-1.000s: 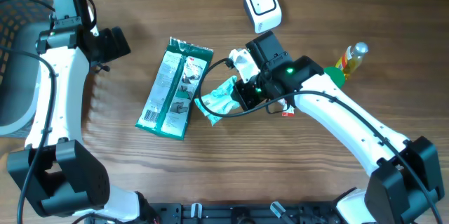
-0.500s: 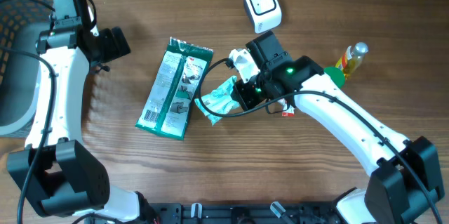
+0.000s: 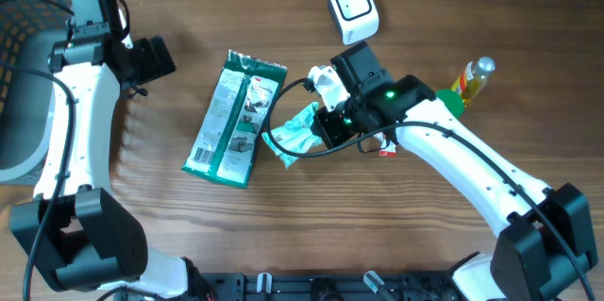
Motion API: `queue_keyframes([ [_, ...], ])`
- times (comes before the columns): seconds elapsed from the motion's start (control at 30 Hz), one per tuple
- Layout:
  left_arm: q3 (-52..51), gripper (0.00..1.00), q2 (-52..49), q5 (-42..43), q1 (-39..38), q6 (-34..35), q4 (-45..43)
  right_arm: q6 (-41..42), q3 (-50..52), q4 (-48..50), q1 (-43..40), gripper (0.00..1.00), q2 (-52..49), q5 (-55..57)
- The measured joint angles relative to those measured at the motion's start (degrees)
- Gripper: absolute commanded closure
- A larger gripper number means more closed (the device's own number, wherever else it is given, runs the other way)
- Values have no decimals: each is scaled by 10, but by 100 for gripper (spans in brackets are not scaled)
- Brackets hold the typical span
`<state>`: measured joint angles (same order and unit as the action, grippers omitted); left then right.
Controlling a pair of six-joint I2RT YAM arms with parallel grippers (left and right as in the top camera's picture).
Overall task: Scan the item barcode
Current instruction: 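Carry the wipes packet up to the scanner with the right gripper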
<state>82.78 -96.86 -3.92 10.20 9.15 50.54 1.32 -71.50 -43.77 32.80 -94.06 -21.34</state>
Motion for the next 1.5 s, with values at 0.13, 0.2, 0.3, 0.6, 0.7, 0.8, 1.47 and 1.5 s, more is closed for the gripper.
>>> queue_keyframes([
  [0.13,0,0,0,0,0,0,0,0,-101,-105,-3,96,-7,34],
  [0.2,0,0,0,0,0,0,0,-5,-179,-153,-5,96,-9,70],
  [0.3,0,0,0,0,0,0,0,-31,-261,-167,-7,96,-10,128],
  [0.6,0,0,0,0,0,0,0,-216,-282,-12,-7,96,-82,341],
  [0.7,0,0,0,0,0,0,0,-256,-282,65,-7,95,-137,425],
  [0.8,0,0,0,0,0,0,0,-296,-282,168,-8,96,-197,529],
  [1.47,0,0,0,0,0,0,0,-466,-280,410,-58,96,-332,675],
  [1.5,0,0,0,0,0,0,0,-464,-281,398,-56,96,-332,666],
])
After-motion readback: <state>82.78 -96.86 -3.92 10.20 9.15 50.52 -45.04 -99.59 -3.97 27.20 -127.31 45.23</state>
